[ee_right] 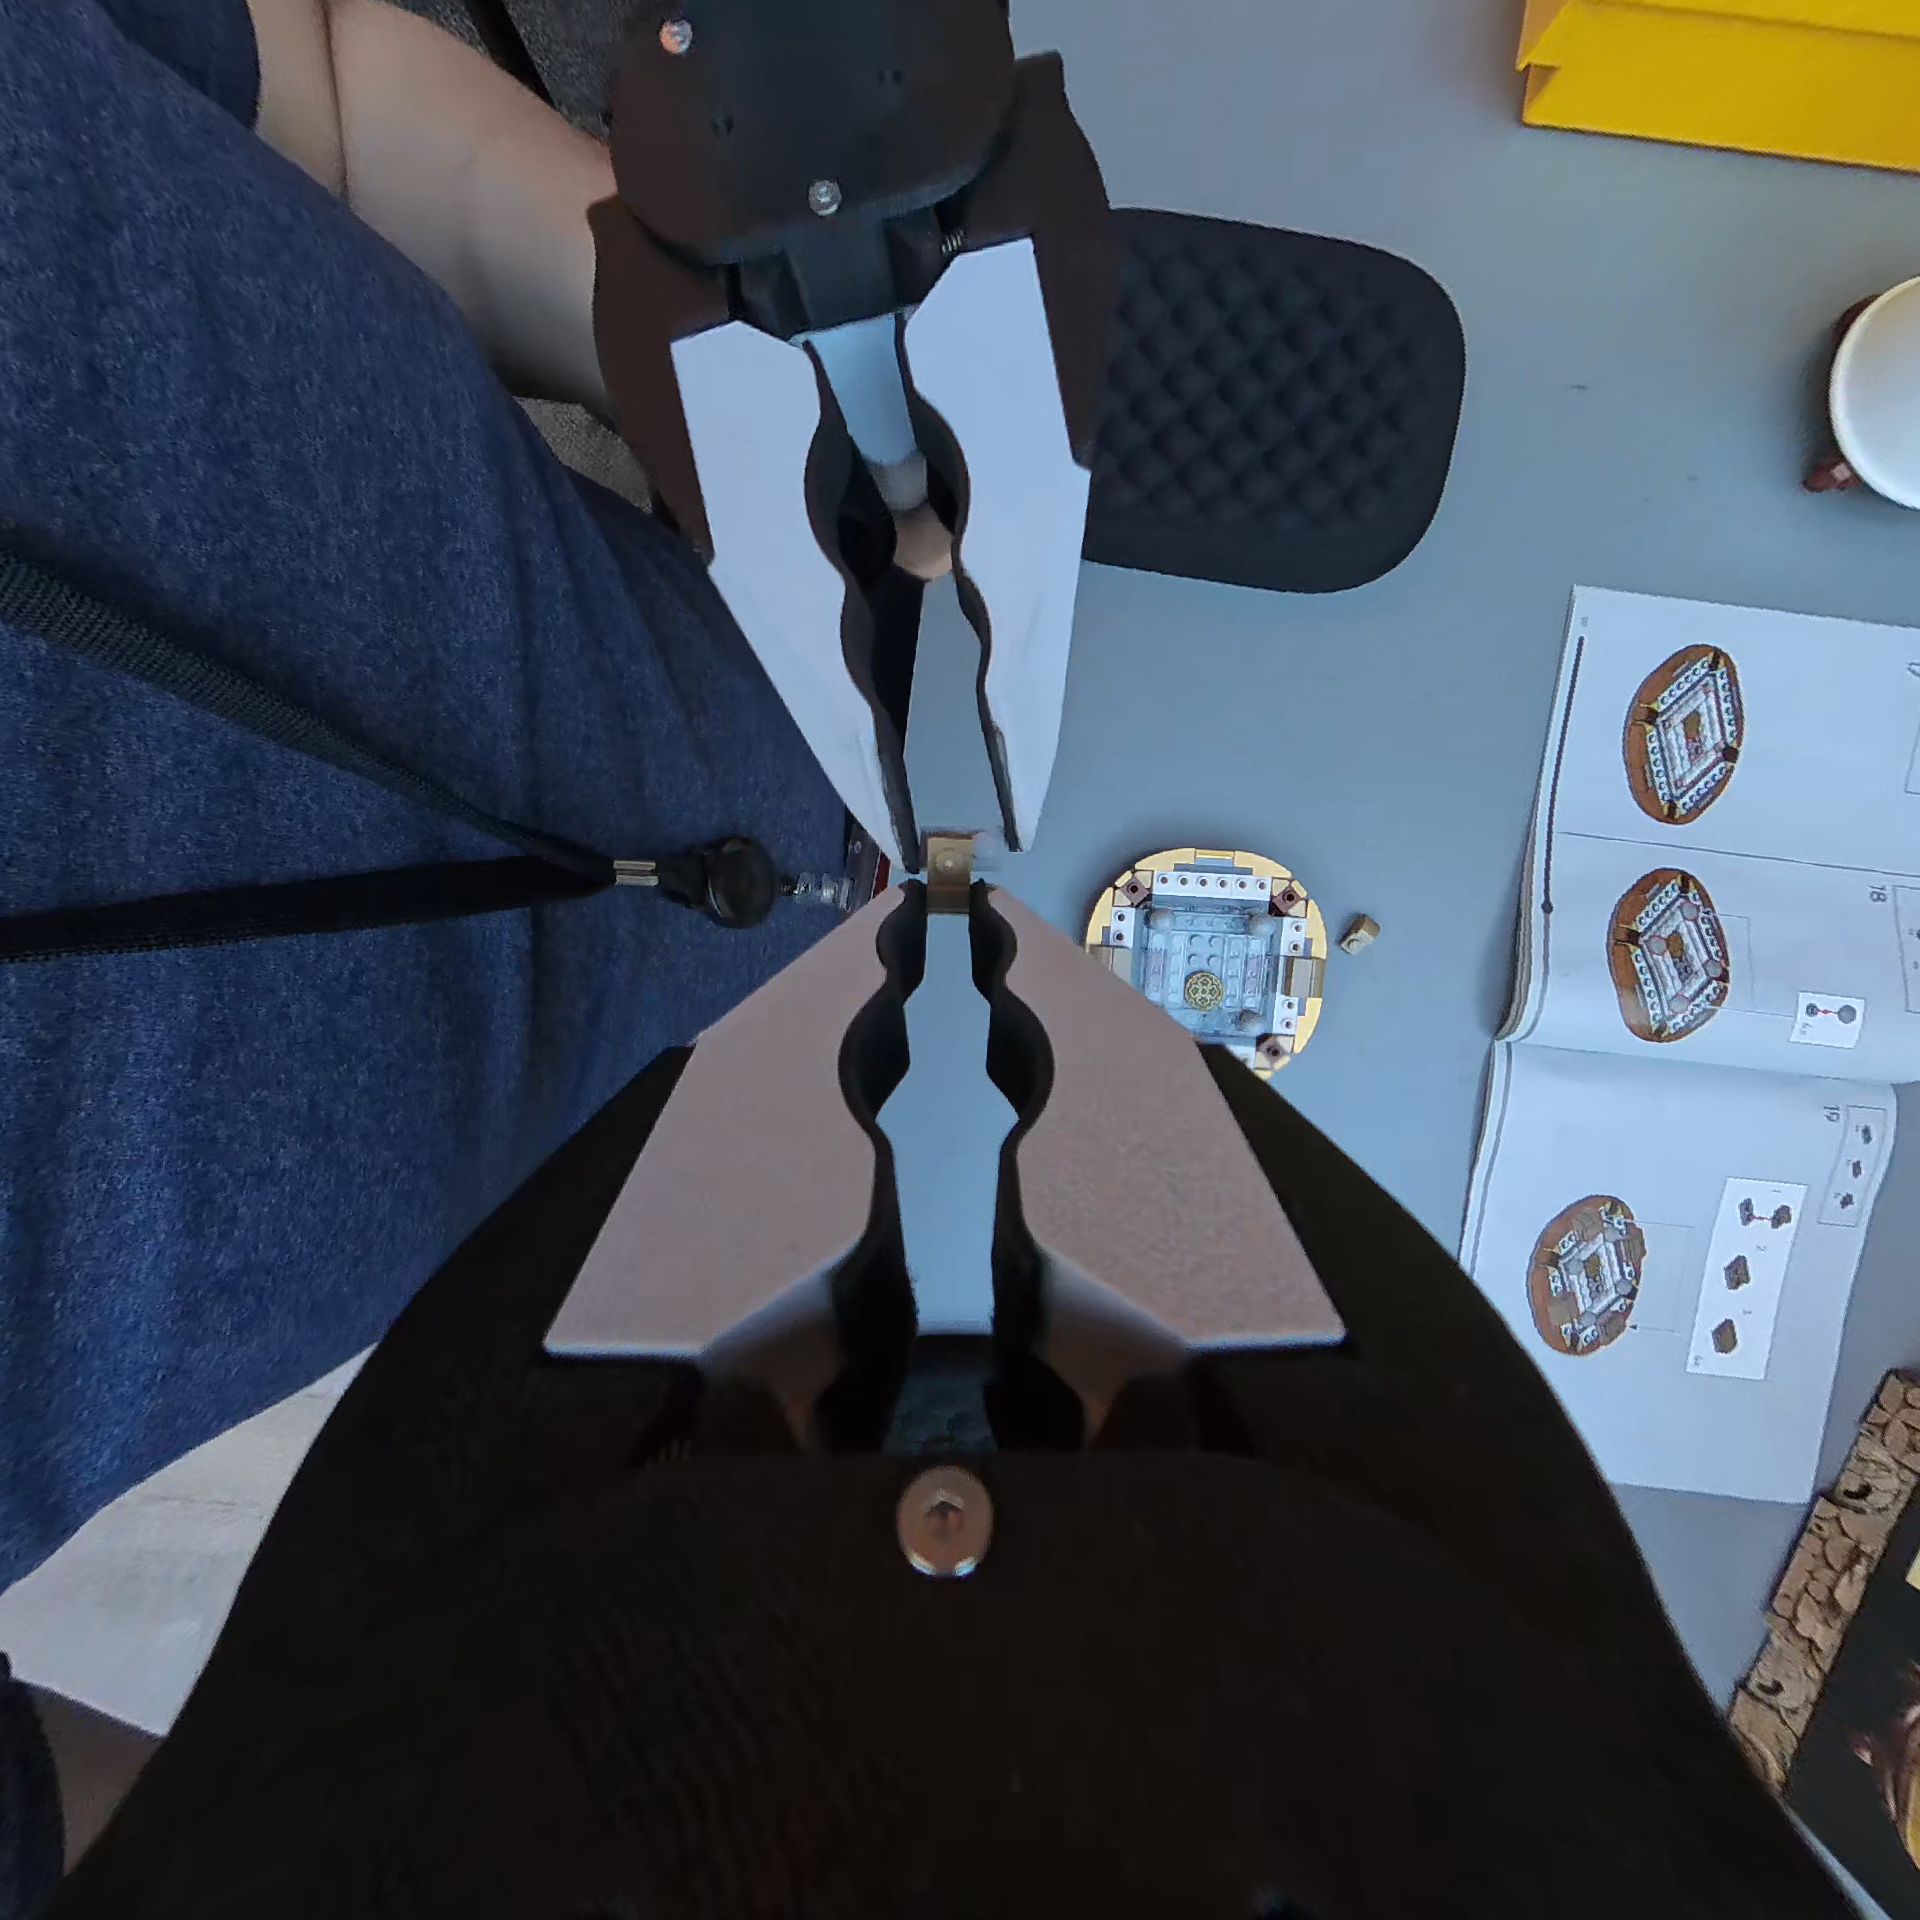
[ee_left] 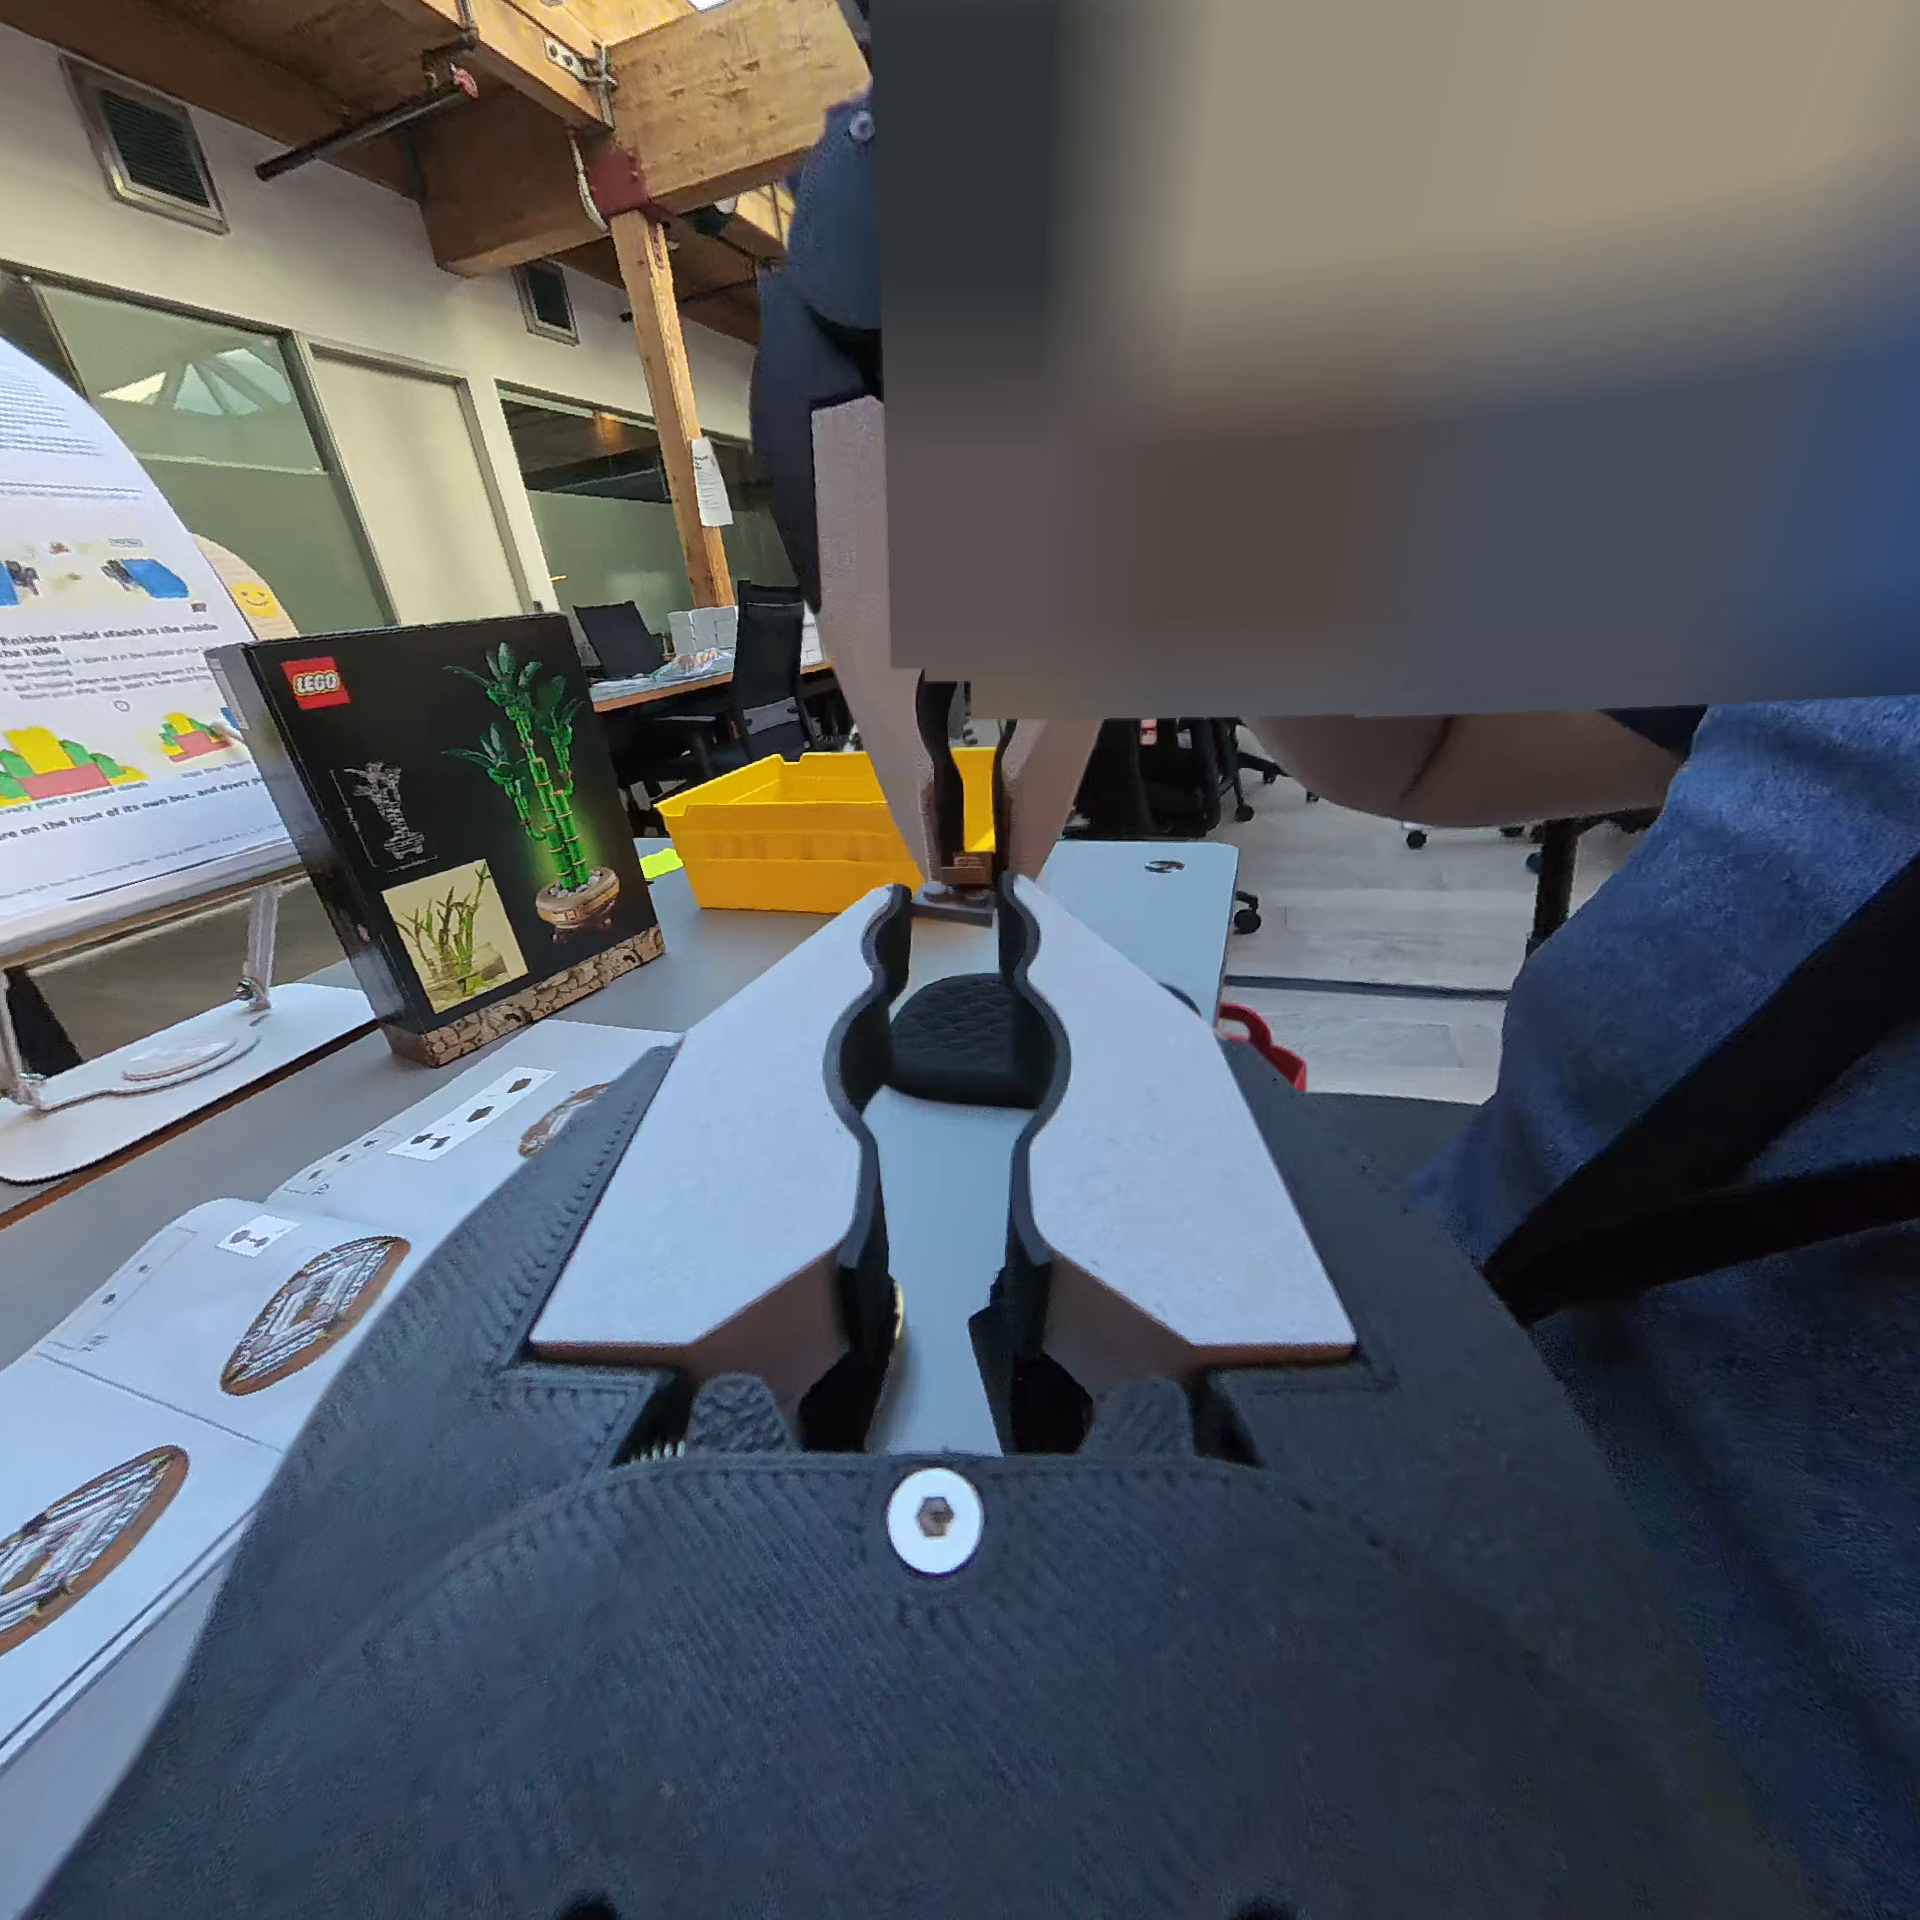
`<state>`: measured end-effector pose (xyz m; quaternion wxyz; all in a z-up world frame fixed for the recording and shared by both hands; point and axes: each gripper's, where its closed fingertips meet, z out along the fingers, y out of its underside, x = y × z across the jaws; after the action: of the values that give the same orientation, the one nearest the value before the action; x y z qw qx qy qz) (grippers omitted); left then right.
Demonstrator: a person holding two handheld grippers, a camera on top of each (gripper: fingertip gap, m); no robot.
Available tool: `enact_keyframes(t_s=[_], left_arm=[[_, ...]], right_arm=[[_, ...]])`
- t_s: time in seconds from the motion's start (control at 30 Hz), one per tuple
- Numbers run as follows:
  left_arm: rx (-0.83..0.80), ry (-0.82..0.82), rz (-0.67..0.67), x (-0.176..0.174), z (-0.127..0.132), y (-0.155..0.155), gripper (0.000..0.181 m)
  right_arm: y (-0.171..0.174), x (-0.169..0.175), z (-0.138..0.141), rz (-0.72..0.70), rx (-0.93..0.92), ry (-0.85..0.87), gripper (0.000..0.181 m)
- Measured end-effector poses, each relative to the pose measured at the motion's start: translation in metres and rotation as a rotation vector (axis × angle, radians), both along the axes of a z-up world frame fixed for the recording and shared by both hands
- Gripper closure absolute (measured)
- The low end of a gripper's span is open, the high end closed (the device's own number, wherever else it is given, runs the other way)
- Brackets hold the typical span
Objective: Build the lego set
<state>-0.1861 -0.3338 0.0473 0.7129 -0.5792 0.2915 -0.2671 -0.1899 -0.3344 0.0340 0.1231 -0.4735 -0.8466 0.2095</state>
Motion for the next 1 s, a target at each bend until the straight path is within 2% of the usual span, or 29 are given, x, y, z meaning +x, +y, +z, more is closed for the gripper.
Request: enact_keyframes(t_s=[0.1, 0.5, 0.77, 1.0], left_arm=[[0.000, 0.046, 0.020, 0.001, -0.001, 0.003, 0.167], [-0.015, 0.019, 0.018, 0.004, 0.006, 0.010, 0.167], [0.018, -0.009, 0.030, 0.003, 0.013, 0.010, 0.167], [0.025, -0.031, 0.039, 0.000, 0.014, 0.009, 0.167]], right_arm=[[0.003, 0.001, -0.001, 0.008, 0.040, -0.050, 0.174], [0.011, 0.007, 0.006, 0.086, 0.242, -0.290, 0.174], [0.012, 0.007, 0.011, 0.085, 0.328, -0.395, 0.174], [0.011, 0.004, 0.012, 0.072, 0.344, -0.417, 0.174]])
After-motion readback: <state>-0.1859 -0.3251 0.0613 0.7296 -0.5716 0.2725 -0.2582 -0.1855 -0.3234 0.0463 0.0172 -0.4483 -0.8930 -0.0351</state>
